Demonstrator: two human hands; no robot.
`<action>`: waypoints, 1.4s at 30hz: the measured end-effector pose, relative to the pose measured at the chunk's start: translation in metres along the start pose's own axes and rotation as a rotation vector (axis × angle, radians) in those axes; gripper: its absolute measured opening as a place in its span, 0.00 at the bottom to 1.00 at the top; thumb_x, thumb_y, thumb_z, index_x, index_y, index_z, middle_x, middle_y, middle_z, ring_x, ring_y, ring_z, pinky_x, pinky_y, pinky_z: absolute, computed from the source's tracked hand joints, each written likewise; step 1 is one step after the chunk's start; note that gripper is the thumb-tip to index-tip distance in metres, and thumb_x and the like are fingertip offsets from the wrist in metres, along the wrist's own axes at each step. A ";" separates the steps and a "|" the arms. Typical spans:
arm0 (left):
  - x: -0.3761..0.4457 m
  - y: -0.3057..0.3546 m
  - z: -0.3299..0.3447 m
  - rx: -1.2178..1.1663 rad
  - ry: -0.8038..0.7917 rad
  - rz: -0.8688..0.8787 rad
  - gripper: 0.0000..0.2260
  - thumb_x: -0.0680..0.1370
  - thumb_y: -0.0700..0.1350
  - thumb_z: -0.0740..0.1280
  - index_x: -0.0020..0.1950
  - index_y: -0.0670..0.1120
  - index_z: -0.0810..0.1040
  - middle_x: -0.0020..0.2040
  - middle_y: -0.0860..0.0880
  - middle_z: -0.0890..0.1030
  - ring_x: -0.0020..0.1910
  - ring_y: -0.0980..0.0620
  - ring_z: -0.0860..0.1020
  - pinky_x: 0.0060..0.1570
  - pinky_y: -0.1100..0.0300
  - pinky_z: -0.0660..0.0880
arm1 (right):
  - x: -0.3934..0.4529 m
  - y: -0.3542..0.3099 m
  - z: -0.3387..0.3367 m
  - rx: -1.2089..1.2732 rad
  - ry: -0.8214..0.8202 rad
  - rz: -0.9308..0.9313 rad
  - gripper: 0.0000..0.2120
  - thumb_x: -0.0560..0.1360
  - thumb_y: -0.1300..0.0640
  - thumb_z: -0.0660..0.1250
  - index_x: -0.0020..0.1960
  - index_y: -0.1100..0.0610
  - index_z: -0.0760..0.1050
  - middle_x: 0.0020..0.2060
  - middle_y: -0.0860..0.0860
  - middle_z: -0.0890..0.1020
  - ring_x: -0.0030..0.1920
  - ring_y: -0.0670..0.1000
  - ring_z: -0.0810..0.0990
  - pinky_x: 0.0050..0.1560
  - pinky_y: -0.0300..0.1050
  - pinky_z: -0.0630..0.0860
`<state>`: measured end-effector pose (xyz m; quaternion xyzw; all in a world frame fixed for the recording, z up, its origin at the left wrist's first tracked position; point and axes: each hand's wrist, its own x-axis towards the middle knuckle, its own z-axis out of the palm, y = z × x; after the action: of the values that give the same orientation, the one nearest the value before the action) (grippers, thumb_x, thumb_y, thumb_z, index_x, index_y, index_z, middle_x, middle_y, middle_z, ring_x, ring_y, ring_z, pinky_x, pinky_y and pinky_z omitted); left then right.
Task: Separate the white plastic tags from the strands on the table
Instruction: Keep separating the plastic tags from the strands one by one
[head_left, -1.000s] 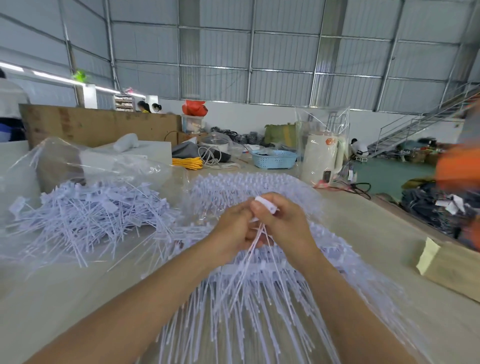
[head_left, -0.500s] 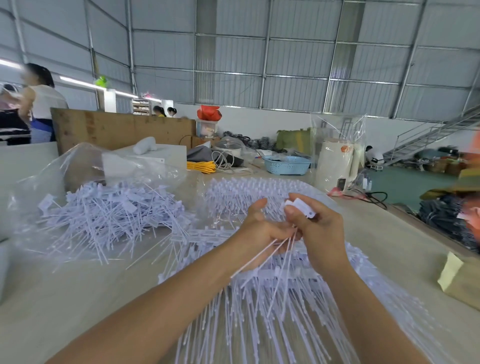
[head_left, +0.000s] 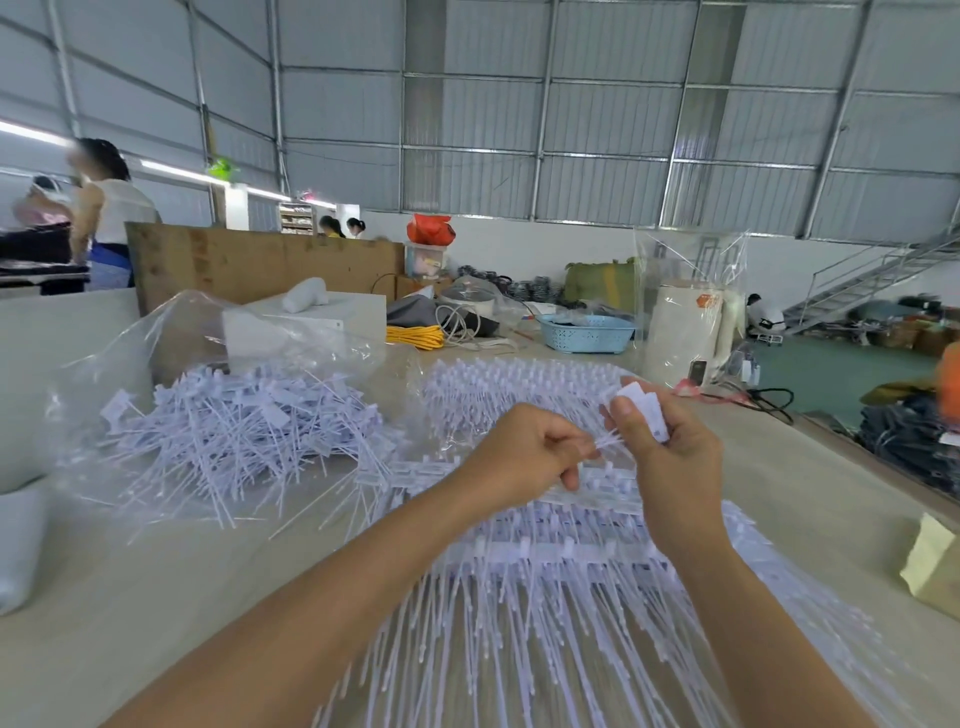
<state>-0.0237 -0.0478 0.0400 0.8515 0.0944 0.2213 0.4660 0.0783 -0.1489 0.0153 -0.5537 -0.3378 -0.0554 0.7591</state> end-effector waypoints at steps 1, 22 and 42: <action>0.002 0.002 -0.009 0.126 0.012 0.025 0.08 0.79 0.43 0.65 0.47 0.42 0.84 0.28 0.53 0.78 0.26 0.56 0.72 0.27 0.67 0.68 | -0.001 0.002 0.001 -0.018 -0.033 0.008 0.08 0.74 0.53 0.68 0.53 0.51 0.80 0.46 0.47 0.83 0.47 0.45 0.80 0.51 0.44 0.75; 0.006 -0.113 -0.196 1.407 0.424 -0.782 0.16 0.78 0.40 0.63 0.66 0.43 0.72 0.66 0.40 0.71 0.67 0.40 0.68 0.63 0.49 0.69 | -0.005 0.031 0.004 -0.537 -0.362 0.060 0.09 0.75 0.60 0.67 0.55 0.56 0.76 0.45 0.50 0.79 0.43 0.49 0.78 0.42 0.34 0.73; 0.021 -0.091 -0.080 1.104 -0.052 -0.199 0.08 0.77 0.44 0.63 0.54 0.45 0.77 0.52 0.47 0.79 0.48 0.48 0.77 0.45 0.59 0.70 | 0.000 0.041 -0.021 -1.229 -0.655 0.090 0.19 0.78 0.48 0.59 0.68 0.49 0.68 0.66 0.49 0.71 0.66 0.51 0.70 0.64 0.51 0.69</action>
<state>-0.0381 0.0697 0.0077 0.9612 0.2646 0.0732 -0.0281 0.1063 -0.1514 -0.0210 -0.8845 -0.4335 -0.0352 0.1686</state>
